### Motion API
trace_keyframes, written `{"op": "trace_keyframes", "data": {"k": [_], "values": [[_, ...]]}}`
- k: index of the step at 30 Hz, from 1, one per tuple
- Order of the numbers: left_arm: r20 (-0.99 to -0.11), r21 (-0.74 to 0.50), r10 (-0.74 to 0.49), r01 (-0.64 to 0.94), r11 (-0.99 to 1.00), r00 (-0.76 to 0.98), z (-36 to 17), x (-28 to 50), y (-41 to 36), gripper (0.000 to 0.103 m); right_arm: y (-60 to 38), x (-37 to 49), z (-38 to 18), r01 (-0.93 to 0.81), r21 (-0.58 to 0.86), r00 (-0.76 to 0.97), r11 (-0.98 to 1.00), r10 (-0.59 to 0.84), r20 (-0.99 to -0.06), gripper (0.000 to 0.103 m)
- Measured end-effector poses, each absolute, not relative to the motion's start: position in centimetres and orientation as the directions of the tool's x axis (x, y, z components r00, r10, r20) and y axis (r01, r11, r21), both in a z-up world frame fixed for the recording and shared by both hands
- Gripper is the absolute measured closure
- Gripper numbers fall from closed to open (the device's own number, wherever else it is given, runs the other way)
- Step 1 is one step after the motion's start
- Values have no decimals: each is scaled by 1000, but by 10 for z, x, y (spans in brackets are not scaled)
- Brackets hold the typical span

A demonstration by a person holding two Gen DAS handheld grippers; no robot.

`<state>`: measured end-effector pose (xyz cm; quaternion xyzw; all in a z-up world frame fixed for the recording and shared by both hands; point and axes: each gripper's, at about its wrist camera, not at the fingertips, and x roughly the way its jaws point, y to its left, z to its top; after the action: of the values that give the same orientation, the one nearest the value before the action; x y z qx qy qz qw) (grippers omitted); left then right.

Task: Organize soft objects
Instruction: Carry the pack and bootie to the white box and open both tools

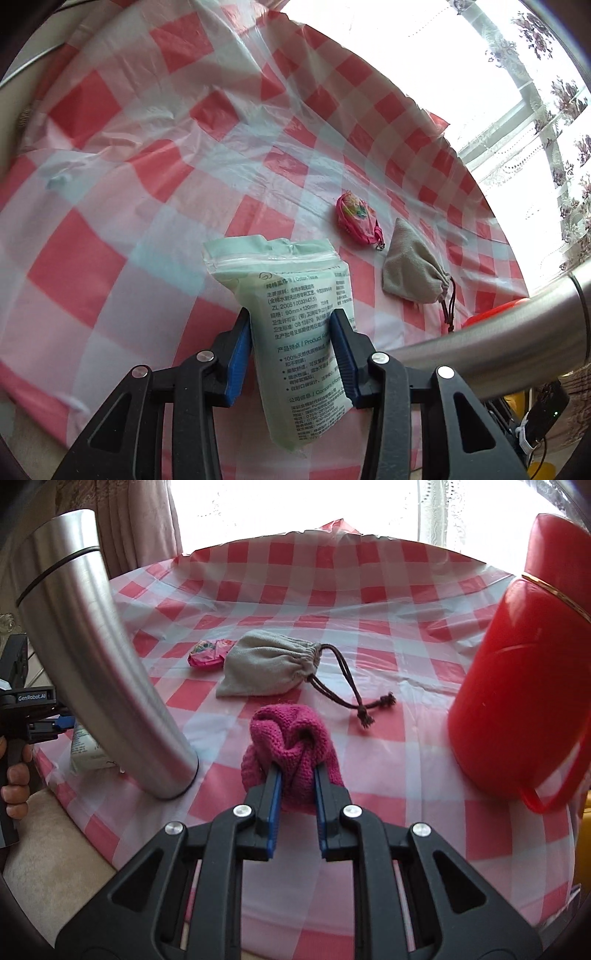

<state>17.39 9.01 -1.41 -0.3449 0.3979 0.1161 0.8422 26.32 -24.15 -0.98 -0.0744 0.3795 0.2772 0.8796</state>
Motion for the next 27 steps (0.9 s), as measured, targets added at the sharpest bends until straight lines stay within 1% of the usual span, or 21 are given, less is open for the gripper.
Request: {"op": "trace_keyframes", "data": {"k": [2, 13, 22, 27], "values": [[-750, -478, -68, -468, 743, 658, -12, 164, 84, 60, -247, 256, -9, -533, 83, 561, 842, 425, -711, 84], [-725, -501, -72, -453, 737, 685, 1, 114, 66, 61, -276, 212, -2, -513, 76, 575, 855, 408, -709, 84], [-699, -536, -138, -387, 750, 702, 16, 80, 31, 61, -321, 179, 3, -473, 86, 586, 877, 387, -712, 84], [-685, -546, -205, -307, 779, 700, 27, 85, -7, 61, -356, 167, 6, -428, 90, 601, 899, 357, -715, 84]]}}
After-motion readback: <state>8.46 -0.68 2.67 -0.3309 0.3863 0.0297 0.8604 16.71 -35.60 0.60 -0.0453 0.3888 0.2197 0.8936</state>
